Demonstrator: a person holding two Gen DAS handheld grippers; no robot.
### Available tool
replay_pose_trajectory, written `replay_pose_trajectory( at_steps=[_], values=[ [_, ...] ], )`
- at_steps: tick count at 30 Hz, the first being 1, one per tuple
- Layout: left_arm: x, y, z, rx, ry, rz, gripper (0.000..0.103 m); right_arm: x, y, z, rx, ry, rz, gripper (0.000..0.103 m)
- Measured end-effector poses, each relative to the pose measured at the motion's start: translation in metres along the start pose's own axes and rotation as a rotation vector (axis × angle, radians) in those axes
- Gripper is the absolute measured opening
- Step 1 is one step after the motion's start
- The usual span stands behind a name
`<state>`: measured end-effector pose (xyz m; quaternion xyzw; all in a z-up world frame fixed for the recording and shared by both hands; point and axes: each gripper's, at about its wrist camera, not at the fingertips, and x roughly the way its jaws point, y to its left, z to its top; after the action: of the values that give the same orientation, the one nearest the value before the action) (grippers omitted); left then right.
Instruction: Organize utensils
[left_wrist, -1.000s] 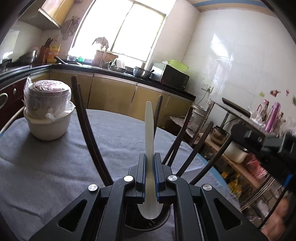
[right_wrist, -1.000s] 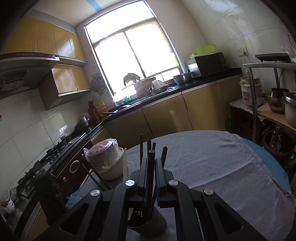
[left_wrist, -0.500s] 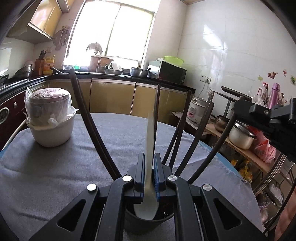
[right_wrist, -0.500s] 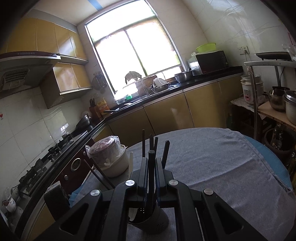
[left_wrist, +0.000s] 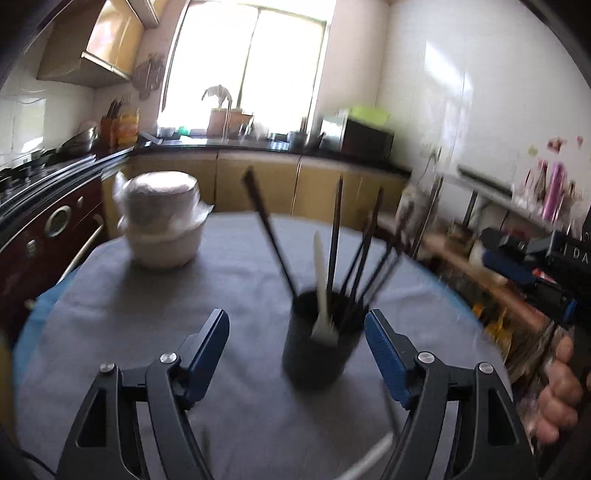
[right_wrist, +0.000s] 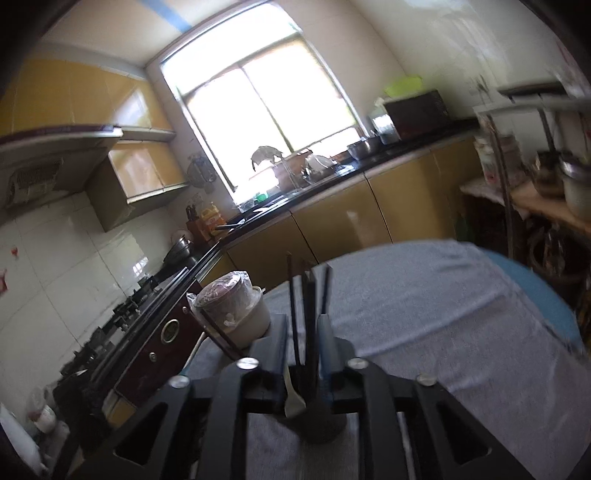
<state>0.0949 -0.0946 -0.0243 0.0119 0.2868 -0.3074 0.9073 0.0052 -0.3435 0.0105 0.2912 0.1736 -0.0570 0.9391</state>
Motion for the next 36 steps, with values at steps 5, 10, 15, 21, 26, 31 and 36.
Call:
replay_pose_trajectory(
  at_steps=[5, 10, 15, 21, 26, 31, 36],
  values=[
    [-0.021, -0.010, -0.028, 0.052, 0.174, 0.121, 0.078, -0.024, -0.040, -0.036, 0.086, 0.051, -0.049, 0.049],
    [-0.037, -0.026, -0.041, 0.096, 0.250, 0.215, 0.078, -0.034, -0.064, -0.073, 0.133, 0.175, -0.088, 0.049],
    [-0.058, -0.029, -0.046, 0.096, 0.240, 0.277, 0.078, -0.038, -0.049, -0.091, 0.063, 0.246, -0.089, 0.049],
    [-0.074, -0.026, -0.046, 0.097, 0.228, 0.324, 0.078, -0.042, -0.018, -0.104, -0.032, 0.263, -0.072, 0.050],
    [-0.081, -0.023, -0.046, 0.092, 0.219, 0.340, 0.078, -0.049, 0.005, -0.107, -0.114, 0.240, -0.069, 0.052],
    [-0.084, -0.025, -0.048, 0.112, 0.217, 0.365, 0.078, -0.052, 0.011, -0.108, -0.122, 0.240, -0.065, 0.053],
    [-0.091, -0.032, -0.045, 0.150, 0.188, 0.437, 0.083, -0.062, 0.025, -0.101, -0.175, 0.193, -0.090, 0.054]
  ],
)
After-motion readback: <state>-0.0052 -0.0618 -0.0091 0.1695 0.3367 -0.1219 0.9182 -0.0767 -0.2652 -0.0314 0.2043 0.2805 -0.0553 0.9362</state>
